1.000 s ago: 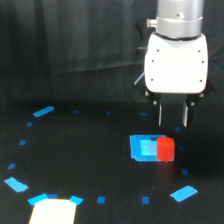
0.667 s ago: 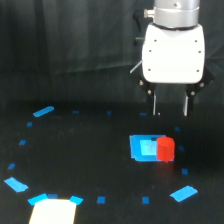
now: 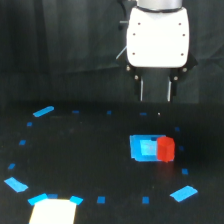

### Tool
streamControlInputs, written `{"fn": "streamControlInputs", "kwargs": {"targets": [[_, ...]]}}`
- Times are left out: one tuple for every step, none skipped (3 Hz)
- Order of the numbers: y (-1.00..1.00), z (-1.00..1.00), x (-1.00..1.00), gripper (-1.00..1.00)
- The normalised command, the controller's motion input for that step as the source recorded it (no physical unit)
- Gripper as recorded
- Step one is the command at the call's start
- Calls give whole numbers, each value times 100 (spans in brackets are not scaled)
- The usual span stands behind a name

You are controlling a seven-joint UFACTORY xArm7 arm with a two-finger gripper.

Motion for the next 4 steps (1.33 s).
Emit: {"fn": "streamControlInputs", "kwargs": {"targets": [[-42,100,-100,22],[-100,100,100,-100],[-37,100,-100,63],[-25,100,-100,21]]}}
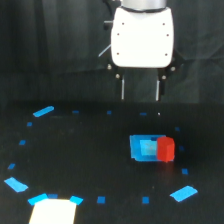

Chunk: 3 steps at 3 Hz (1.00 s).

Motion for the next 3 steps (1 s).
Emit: {"fn": "streamControlInputs", "kwargs": {"targets": [[-43,100,-100,-100],[-54,100,-92,100],[-51,61,37,99]]}}
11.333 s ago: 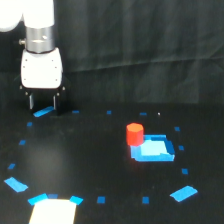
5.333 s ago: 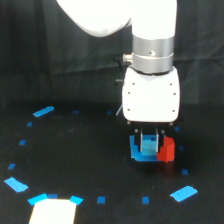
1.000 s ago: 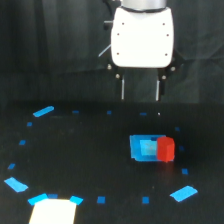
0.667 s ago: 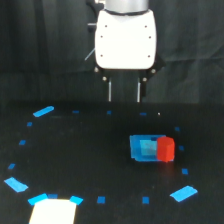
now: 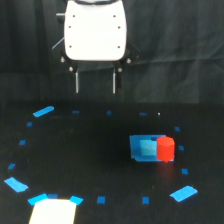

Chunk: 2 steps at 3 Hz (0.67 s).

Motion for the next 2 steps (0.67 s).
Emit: {"fn": "streamControlInputs", "kwargs": {"targets": [[-100,100,100,-87],[-100,100,7,-100]]}}
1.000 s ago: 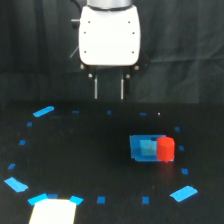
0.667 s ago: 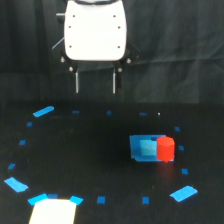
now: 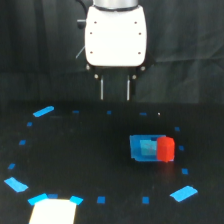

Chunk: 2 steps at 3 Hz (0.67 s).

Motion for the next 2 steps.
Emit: {"fn": "streamControlInputs", "kwargs": {"targets": [[-59,100,-7,97],[-68,85,51,100]]}}
